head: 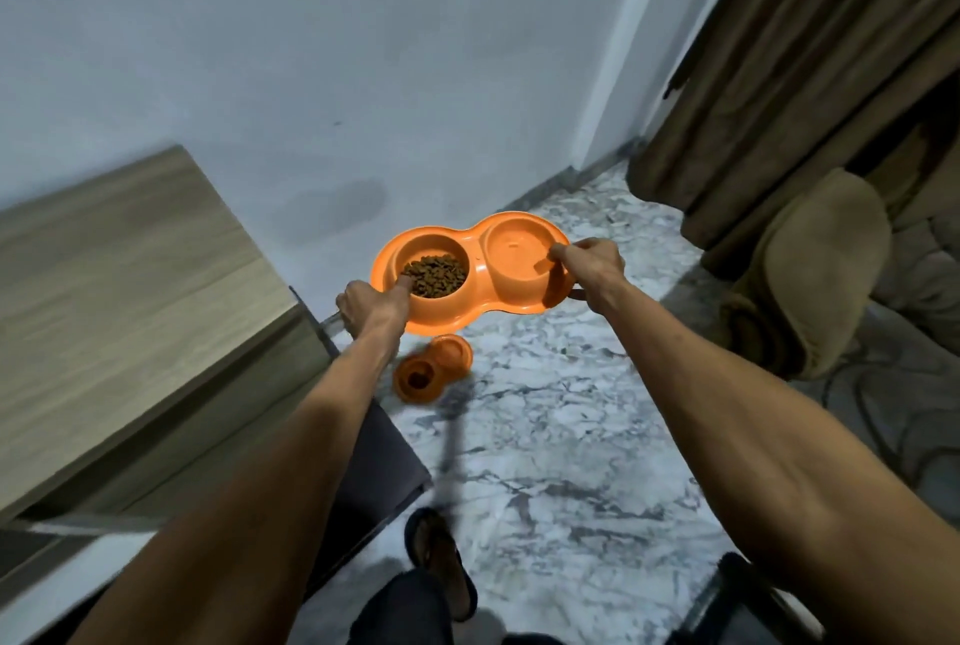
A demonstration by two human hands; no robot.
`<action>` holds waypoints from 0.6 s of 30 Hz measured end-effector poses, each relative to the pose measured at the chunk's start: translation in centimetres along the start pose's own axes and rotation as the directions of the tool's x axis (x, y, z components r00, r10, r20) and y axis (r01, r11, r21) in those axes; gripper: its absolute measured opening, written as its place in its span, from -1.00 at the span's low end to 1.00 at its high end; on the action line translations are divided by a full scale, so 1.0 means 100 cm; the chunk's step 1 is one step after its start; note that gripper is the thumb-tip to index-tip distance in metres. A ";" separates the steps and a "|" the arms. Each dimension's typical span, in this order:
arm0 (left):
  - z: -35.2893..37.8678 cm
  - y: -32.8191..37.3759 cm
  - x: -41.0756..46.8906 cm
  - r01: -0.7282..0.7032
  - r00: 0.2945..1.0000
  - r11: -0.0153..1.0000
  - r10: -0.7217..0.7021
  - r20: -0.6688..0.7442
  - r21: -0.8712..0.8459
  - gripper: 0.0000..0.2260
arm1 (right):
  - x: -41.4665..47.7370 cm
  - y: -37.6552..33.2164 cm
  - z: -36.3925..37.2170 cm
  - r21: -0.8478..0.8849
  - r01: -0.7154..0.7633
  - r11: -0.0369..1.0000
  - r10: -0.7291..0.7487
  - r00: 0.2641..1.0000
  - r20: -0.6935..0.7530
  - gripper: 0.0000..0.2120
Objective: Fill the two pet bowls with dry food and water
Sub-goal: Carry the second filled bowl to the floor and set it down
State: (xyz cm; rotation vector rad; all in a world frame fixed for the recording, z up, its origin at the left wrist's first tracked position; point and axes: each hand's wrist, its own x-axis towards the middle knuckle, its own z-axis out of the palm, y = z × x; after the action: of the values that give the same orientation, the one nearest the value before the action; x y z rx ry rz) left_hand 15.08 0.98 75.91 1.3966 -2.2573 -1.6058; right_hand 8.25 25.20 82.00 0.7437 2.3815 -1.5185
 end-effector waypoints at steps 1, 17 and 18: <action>0.012 0.006 0.008 -0.007 1.000 1.000 0.007 -0.005 0.014 -0.43 | 0.015 -0.002 0.000 0.001 -0.005 1.000 0.005 1.000 -0.005 -0.83; 0.231 -0.007 0.125 0.058 0.998 0.996 -0.055 -0.044 0.075 -0.35 | 0.300 0.056 0.047 -0.089 -0.008 0.996 0.016 0.996 0.091 -0.65; 0.250 -0.016 0.134 0.076 0.995 0.995 -0.072 -0.072 0.064 -0.37 | 0.325 0.067 0.053 -0.092 0.002 0.996 0.008 0.994 0.112 -0.69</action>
State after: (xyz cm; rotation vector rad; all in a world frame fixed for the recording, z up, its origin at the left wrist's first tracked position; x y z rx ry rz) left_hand -4.23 10.18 57.19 1.5443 -2.2660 -1.4895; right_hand -16.20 32.33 60.13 0.6244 2.3479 -1.4003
